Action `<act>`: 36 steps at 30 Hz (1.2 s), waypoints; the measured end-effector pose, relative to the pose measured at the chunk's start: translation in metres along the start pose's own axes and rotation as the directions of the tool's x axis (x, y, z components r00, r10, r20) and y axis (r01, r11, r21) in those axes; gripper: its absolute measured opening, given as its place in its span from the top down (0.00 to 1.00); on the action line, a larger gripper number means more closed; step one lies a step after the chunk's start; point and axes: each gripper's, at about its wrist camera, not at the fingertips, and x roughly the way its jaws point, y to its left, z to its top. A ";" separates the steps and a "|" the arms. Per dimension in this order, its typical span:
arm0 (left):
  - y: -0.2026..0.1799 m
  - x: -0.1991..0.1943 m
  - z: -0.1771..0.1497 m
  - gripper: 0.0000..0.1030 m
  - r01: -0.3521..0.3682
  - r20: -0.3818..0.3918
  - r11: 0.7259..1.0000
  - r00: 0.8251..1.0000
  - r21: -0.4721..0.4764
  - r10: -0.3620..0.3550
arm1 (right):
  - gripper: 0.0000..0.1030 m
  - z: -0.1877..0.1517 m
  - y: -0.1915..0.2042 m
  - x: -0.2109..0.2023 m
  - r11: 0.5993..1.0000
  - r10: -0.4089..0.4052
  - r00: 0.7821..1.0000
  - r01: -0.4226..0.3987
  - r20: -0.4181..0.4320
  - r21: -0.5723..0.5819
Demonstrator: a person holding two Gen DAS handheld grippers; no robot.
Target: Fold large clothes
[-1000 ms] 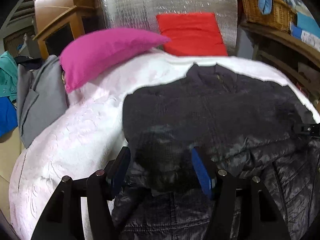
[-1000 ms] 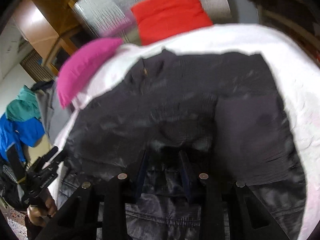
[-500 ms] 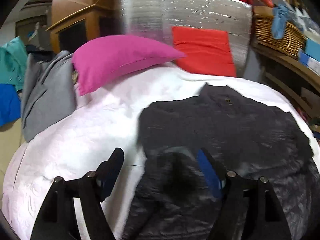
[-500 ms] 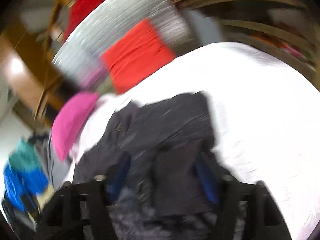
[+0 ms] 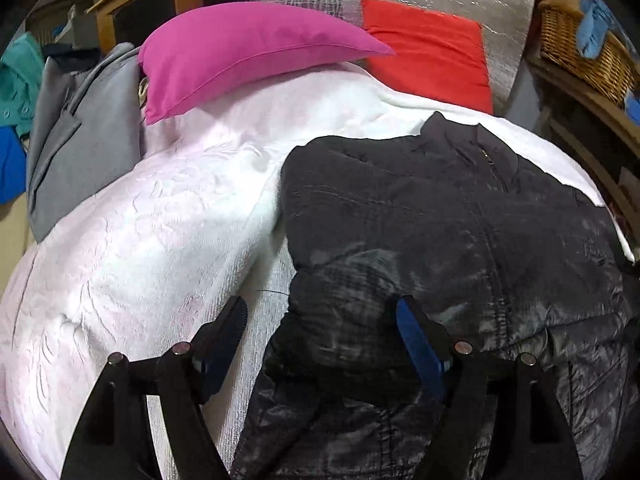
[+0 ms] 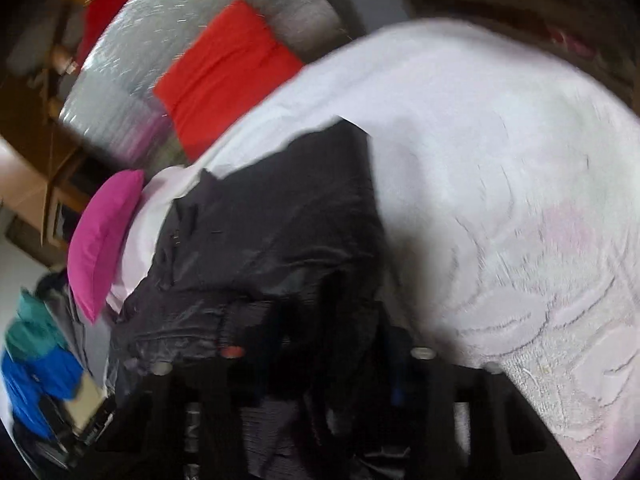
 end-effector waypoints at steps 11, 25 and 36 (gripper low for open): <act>-0.005 -0.002 -0.002 0.25 -0.034 0.023 0.998 0.999 0.045 0.033 | 0.62 -0.001 0.009 -0.001 0.997 -0.076 0.997 0.075 -0.001 -0.035; -0.011 -0.019 -0.018 0.25 -0.065 0.051 0.994 0.997 0.084 0.061 | 0.41 -0.027 0.059 -0.083 0.990 0.081 0.981 -0.058 0.176 -0.128; -0.011 -0.017 -0.022 0.25 -0.068 0.042 0.993 0.997 0.094 0.065 | 0.43 -0.061 0.066 -0.022 0.985 0.000 0.999 -0.009 -0.051 -0.173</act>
